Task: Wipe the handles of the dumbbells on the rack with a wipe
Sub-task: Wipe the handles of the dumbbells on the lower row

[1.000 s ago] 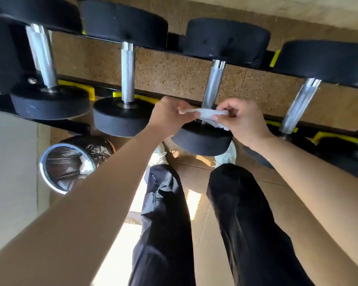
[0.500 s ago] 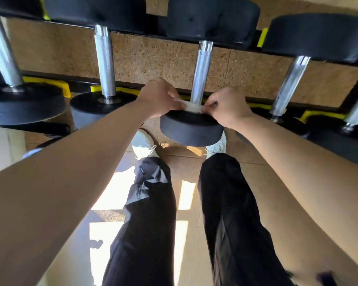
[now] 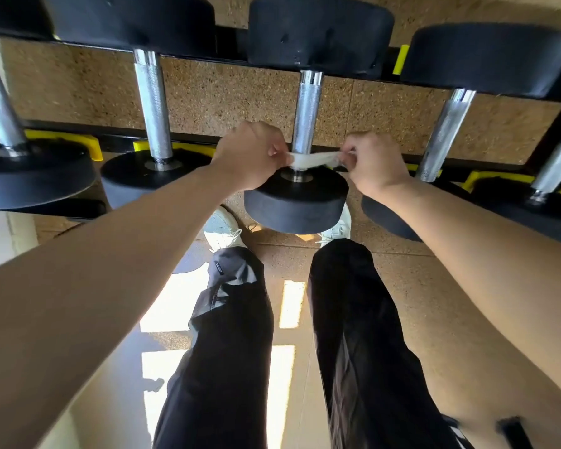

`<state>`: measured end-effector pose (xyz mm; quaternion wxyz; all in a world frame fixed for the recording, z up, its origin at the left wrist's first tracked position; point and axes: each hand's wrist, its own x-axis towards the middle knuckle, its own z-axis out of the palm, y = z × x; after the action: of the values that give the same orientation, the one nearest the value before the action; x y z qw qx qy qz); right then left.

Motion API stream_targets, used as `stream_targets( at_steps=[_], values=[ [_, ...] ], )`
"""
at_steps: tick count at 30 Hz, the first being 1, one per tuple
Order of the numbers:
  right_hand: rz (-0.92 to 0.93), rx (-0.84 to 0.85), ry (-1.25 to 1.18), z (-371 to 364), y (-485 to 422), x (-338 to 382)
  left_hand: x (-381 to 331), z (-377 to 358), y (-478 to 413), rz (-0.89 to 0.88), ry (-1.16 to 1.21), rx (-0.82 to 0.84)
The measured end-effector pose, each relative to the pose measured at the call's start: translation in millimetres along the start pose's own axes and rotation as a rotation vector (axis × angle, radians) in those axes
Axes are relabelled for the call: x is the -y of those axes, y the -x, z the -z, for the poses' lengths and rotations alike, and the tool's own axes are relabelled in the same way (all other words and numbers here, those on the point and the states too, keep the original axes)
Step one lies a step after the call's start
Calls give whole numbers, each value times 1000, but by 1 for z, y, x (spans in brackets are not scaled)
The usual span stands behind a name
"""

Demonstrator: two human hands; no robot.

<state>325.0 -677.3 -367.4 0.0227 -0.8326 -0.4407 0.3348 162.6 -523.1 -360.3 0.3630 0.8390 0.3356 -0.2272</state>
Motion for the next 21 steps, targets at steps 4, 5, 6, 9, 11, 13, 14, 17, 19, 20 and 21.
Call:
stream_targets(
  at_steps=[4, 5, 6, 9, 11, 13, 14, 17, 19, 20, 21],
  values=[
    [163, -24, -6, -1, 0, 20, 14, -6, -3, 203, -9, -185],
    [178, -41, 1, 0, -1, 23, 15, -8, -3, 235, 3, -212],
    [176, -66, 13, 2, -3, 22, 14, -9, -2, 220, 19, -228],
    [61, -184, 36, 7, -9, 4, 4, -8, 1, 22, 76, -242],
    [-1, -240, 55, 8, -12, 1, 0, -4, -1, -14, 73, -309],
    [22, -280, 76, 9, -16, 13, 0, 2, -8, 111, 151, -399],
    [30, -309, 70, 11, -18, 21, -1, 5, -12, 189, 207, -436],
    [-122, -440, -32, 16, -28, 31, -15, 8, -23, 255, 325, -487],
    [-363, -500, -198, 16, -35, 28, -33, 7, -26, 202, 344, -470],
    [-477, -511, -311, 14, -38, 29, -40, 6, -26, 198, 348, -460],
    [-552, -518, -412, 12, -42, 31, -44, 5, -28, 219, 353, -460]
  ],
)
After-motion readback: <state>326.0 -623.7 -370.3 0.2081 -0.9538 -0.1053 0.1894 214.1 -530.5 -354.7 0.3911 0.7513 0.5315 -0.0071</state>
